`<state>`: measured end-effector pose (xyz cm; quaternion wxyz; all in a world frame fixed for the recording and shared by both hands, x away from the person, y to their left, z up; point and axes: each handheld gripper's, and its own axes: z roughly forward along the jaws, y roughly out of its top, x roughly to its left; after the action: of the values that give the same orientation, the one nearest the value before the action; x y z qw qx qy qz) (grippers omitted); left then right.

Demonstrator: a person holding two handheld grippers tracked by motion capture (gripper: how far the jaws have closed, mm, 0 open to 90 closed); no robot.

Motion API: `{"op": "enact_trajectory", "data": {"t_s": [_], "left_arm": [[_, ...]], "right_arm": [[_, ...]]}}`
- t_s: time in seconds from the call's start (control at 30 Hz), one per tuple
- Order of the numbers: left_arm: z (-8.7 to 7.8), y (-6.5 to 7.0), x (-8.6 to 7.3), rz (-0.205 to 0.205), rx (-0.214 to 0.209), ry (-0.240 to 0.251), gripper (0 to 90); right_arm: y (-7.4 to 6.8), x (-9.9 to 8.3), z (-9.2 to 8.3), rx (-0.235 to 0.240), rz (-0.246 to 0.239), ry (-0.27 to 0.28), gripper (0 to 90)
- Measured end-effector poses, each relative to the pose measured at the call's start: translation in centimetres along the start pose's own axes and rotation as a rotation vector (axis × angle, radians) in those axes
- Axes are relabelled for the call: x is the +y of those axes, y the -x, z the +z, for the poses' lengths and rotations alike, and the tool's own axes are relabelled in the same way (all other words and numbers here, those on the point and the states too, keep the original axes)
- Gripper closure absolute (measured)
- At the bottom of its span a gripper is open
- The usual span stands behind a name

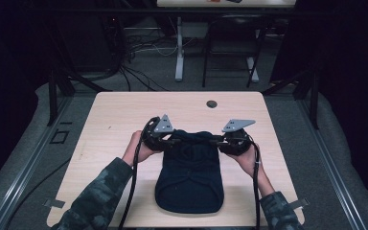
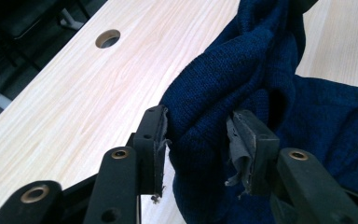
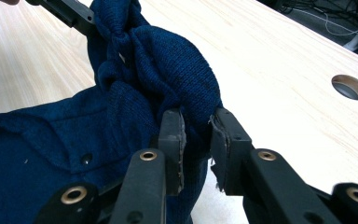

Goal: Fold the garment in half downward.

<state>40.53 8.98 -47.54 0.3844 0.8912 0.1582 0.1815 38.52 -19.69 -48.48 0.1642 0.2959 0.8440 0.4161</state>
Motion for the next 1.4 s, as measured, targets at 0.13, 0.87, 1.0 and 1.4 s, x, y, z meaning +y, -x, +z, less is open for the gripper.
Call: {"op": "enact_trajectory", "data": {"t_s": [0.13, 0.87, 1.0, 1.4], "left_arm": [[0.0, 0.6, -0.2, 0.011, 0.003, -0.005, 58.0], [-0.6, 3.6, -2.1, 0.002, -0.044, 0.027, 63.9], [-0.7, 4.1, -2.5, -0.003, -0.058, 0.033, 64.1], [-0.7, 5.7, -4.0, -0.021, -0.089, 0.005, 62.8]], "right_arm": [[-0.2, -0.5, 0.0, 0.009, -0.011, -0.001, 73.5], [-2.2, -3.3, -1.3, 0.059, -0.034, -0.042, 69.7], [-2.6, -3.9, -1.5, 0.066, -0.044, -0.046, 69.9], [-3.9, -5.1, -1.7, 0.102, -0.061, -0.084, 67.2]]}}
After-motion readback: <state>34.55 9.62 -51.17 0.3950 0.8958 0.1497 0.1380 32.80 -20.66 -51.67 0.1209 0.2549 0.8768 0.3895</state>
